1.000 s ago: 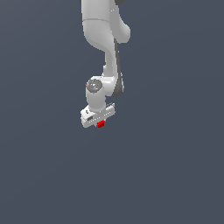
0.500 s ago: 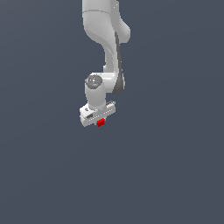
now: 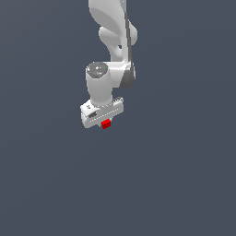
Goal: Pick up the red cube and move it to a goal position.
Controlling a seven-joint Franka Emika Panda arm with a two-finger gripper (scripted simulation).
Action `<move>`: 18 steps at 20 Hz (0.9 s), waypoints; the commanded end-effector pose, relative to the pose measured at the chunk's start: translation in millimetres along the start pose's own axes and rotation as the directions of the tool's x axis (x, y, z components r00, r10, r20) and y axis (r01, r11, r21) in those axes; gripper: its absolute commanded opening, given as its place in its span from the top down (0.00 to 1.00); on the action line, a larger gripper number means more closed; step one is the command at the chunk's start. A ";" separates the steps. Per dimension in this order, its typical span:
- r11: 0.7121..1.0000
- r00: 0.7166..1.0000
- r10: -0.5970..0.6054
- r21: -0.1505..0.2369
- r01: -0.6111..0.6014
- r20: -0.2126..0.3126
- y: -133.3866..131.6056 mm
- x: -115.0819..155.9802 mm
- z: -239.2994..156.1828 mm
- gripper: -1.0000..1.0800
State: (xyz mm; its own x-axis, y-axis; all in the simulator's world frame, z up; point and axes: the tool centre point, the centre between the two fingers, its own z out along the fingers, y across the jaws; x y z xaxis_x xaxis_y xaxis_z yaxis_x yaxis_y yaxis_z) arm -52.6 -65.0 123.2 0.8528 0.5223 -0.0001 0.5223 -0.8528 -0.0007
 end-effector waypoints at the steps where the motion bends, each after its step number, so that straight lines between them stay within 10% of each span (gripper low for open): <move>1: 1.000 1.000 0.000 0.000 0.000 -0.001 1.3 6.9 -26.1 1.00; 18: 1.000 1.000 -0.001 0.000 0.001 -0.001 13.2 54.5 -194.8 1.00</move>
State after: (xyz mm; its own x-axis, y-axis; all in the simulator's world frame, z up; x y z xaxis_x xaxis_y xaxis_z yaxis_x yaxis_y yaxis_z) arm -3.0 -49.1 303.0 0.8523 0.5230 0.0011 0.5230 -0.8523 -0.0007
